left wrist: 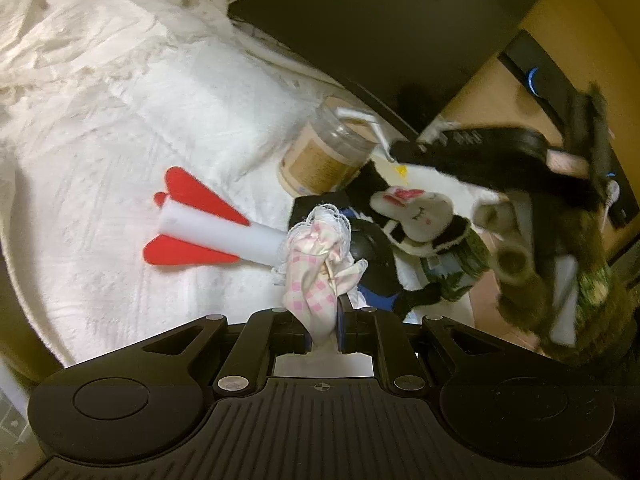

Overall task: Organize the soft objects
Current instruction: 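Grasp the blue-and-black knee pad with the right tool while the left holds the cloth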

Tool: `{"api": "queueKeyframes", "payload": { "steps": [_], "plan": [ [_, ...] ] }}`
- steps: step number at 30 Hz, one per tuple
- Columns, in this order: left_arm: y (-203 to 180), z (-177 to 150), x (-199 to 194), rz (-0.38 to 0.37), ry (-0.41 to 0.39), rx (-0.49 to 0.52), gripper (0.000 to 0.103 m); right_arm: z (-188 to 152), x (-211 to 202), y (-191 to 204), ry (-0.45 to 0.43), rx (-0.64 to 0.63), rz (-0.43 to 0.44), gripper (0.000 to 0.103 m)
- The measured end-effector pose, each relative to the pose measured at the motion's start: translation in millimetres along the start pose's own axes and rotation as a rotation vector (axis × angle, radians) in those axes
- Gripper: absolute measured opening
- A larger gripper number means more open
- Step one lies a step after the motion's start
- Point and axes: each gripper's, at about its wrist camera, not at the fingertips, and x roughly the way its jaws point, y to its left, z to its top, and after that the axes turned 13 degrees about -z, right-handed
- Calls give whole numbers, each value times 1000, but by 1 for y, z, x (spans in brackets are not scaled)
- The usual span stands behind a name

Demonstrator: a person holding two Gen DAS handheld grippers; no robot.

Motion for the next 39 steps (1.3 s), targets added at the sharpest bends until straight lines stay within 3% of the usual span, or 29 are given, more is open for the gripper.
{"api": "queueKeyframes", "payload": {
  "steps": [2, 9, 10, 11, 12, 13, 14, 16, 20, 25, 27, 31, 32, 34, 39],
  "plan": [
    [4, -1, 2, 9, 1, -21, 13, -10, -5, -5, 12, -11, 32, 3],
    [10, -2, 16, 14, 24, -63, 13, -54, -21, -2, 33, -173, 24, 5],
    [9, -2, 17, 13, 27, -61, 13, -58, -23, 0, 27, -200, 21, 13],
    [8, -2, 19, 12, 31, -59, 13, -63, -25, 4, 20, -231, 14, 39],
    [7, -2, 20, 12, 34, -57, 13, -67, -25, 8, 13, -260, 7, 57],
    [6, -2, 21, 14, 37, -52, 13, -71, -26, 11, -1, -281, 1, 84],
    [5, -3, 21, 15, 39, -48, 13, -75, -28, 13, -29, -293, -9, 89],
    [6, -4, 21, 19, 43, -50, 13, -79, -30, 18, -64, -321, -14, 89],
    [11, -5, 17, 31, 40, -59, 13, -82, -13, 26, 5, -360, 20, 92],
    [19, -7, 14, 57, 38, -76, 13, -96, 24, 32, 128, -417, -6, 100],
    [20, -7, 12, 60, 34, -78, 13, -101, 26, 32, 96, -435, -43, 99],
    [21, -6, 11, 69, 37, -73, 13, -97, 12, 27, 66, -372, -2, 82],
    [21, -5, 12, 69, 39, -71, 13, -95, 7, 26, 54, -363, 5, 71],
    [20, -5, 13, 64, 42, -66, 13, -92, -2, 27, 44, -356, 4, 63],
    [17, -6, 21, 46, 57, -60, 13, -90, -30, 24, -2, -350, -4, 63]
  ]
}}
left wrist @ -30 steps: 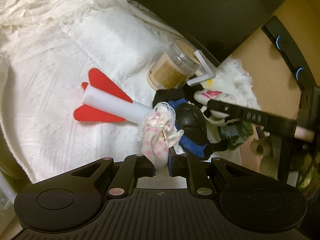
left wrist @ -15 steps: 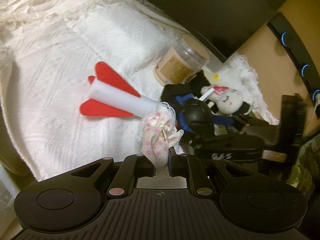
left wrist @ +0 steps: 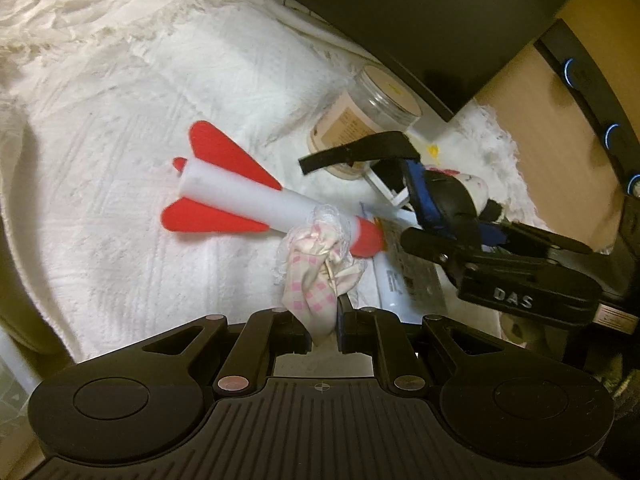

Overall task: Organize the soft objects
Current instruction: 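Grasp the blue-and-black knee pad with the right tool while the left holds the cloth, then carry the cloth into the pink box with the left tool while the right drops the knee pad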

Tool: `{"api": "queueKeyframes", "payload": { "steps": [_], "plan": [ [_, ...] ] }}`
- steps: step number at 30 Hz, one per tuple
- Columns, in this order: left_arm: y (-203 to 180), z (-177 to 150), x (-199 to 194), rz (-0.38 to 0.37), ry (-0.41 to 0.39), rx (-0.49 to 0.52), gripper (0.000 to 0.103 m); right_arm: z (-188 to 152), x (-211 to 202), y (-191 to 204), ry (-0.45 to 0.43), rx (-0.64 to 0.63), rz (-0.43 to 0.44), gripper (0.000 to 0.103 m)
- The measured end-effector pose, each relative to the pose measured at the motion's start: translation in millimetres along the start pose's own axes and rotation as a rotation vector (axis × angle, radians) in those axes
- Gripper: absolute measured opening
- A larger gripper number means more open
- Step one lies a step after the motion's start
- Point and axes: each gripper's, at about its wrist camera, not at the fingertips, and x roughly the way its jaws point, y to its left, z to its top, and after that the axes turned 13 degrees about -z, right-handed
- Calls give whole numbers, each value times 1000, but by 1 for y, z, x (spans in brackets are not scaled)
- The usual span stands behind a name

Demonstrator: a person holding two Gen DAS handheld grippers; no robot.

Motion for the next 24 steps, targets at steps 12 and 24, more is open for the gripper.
{"api": "queueKeyframes", "payload": {
  "steps": [12, 24],
  "plan": [
    [-1, -1, -2, -7, 4, 14, 13, -8, 0, -9, 23, 54, 5, 95],
    [3, -5, -7, 3, -16, -14, 13, -15, 2, -6, -8, 70, -30, 96]
  ]
}}
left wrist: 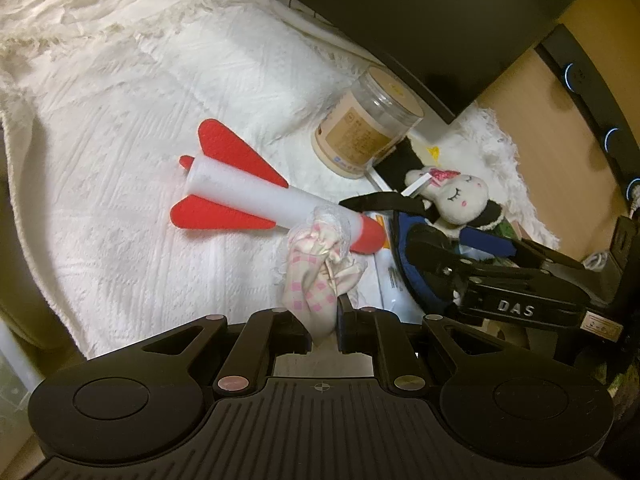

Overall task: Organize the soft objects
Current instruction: 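Carry the cloth into the pink box with the left tool while the right drops the knee pad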

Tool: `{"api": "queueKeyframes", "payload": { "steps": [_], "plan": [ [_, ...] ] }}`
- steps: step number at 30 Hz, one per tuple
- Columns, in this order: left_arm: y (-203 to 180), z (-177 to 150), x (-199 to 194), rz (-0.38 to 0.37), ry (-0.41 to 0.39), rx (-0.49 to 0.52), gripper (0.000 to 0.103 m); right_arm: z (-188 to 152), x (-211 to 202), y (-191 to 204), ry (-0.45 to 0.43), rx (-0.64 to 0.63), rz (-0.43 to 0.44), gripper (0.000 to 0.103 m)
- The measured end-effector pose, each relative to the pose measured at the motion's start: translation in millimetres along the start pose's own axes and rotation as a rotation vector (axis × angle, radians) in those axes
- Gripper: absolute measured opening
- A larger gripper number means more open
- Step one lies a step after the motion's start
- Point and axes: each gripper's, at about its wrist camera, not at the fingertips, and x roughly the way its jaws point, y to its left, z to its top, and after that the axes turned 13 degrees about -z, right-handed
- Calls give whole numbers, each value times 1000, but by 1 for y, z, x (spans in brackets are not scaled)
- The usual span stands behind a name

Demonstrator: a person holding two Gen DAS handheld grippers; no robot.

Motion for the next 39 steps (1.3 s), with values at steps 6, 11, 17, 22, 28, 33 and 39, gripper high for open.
{"api": "queueKeyframes", "payload": {
  "steps": [6, 11, 17, 22, 28, 33, 39],
  "plan": [
    [-2, 1, -2, 6, -11, 4, 13, -10, -13, -6, -37, -12, 27, 98],
    [0, 1, 1, 8, -6, -3, 13, -11, -9, -4, -23, -44, 31, 99],
    [-3, 2, 2, -3, -4, 5, 13, -4, 26, -7, 58, -12, -10, 100],
    [0, 2, 0, 1, -3, 1, 13, -17, 41, -11, 107, 12, -7, 101],
    [-3, -1, 0, 5, 11, 9, 13, -18, 17, -14, 77, 45, 23, 69],
    [-19, 1, -1, -28, 35, 65, 13, -5, -27, -7, -5, 5, 1, 69],
    [-61, 7, 5, -129, 80, 161, 13, 14, -94, -26, -87, 16, -50, 69]
  ]
}}
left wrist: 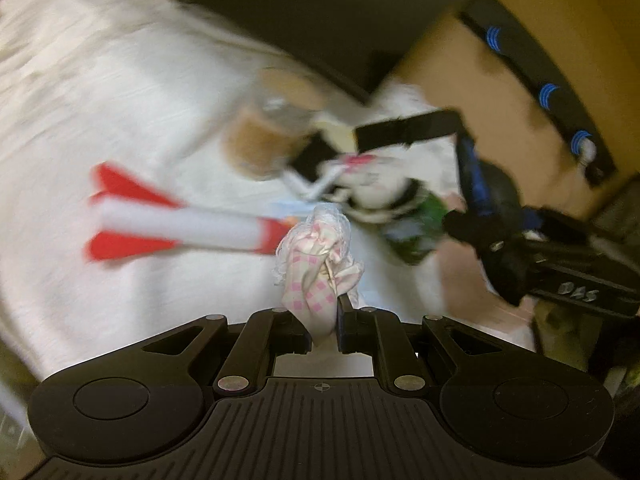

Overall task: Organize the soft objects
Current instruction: 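Carry the cloth into the pink box with the left tool while the right drops the knee pad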

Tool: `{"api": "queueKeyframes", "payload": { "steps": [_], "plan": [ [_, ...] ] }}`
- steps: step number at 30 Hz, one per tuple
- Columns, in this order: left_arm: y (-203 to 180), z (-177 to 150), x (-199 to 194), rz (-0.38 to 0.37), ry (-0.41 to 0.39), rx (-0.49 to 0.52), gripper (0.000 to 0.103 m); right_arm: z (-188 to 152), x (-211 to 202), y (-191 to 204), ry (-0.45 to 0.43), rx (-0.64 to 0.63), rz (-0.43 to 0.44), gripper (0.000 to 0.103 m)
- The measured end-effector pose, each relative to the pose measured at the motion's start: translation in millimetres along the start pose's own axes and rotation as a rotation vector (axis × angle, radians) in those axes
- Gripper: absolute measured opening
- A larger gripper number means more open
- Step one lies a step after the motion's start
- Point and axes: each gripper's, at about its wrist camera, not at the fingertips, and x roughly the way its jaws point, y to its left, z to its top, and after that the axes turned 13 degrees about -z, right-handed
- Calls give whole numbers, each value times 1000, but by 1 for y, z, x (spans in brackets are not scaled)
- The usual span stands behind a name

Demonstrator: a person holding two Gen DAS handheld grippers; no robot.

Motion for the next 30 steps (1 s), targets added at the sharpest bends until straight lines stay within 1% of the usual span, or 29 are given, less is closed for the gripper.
{"api": "queueKeyframes", "payload": {
  "steps": [2, 4, 8, 11, 14, 16, 17, 18, 19, 20, 21, 22, 23, 24, 25, 26, 27, 28, 30],
  "plan": [
    [-20, 8, 13, -46, 22, 50, 13, 6, -28, -15, -43, 0, -44, 69],
    [-42, 16, 30, -108, 43, 95, 13, 9, -53, -33, -78, 16, -96, 69],
    [-93, 32, 73, -231, 96, 205, 13, 6, -104, -76, -129, 71, -239, 69],
    [-133, 41, 107, -320, 127, 286, 14, -5, -133, -105, -141, 106, -372, 69],
    [-173, 49, 143, -370, 153, 366, 14, -21, -150, -130, -114, 161, -474, 69],
    [-193, 56, 169, -396, 164, 376, 16, -33, -157, -143, -84, 207, -519, 69],
    [-200, 61, 183, -411, 174, 355, 17, -40, -160, -149, -68, 226, -537, 69],
    [-206, 66, 200, -428, 194, 309, 17, -46, -162, -153, -54, 242, -555, 69],
    [-208, 70, 216, -440, 219, 259, 20, -53, -164, -156, -41, 256, -568, 69],
    [-210, 70, 233, -439, 249, 237, 24, -58, -164, -158, -27, 271, -579, 69],
    [-215, 70, 250, -407, 283, 270, 25, -64, -164, -161, -12, 285, -586, 69],
    [-221, 65, 269, -329, 323, 333, 26, -68, -164, -164, 3, 296, -590, 69],
    [-224, 57, 285, -249, 340, 390, 26, -73, -162, -166, 22, 307, -595, 69],
    [-223, 50, 294, -224, 343, 415, 26, -78, -160, -168, 42, 316, -598, 69],
    [-217, 46, 300, -246, 339, 387, 26, -83, -157, -170, 63, 323, -600, 69],
    [-210, 46, 304, -268, 330, 333, 26, -89, -152, -169, 82, 327, -604, 69],
    [-203, 47, 305, -269, 310, 279, 26, -93, -149, -169, 102, 328, -610, 69],
    [-197, 48, 305, -256, 292, 255, 26, -97, -146, -169, 119, 331, -613, 69],
    [-191, 48, 302, -222, 279, 254, 26, -103, -136, -176, 152, 343, -601, 69]
  ]
}}
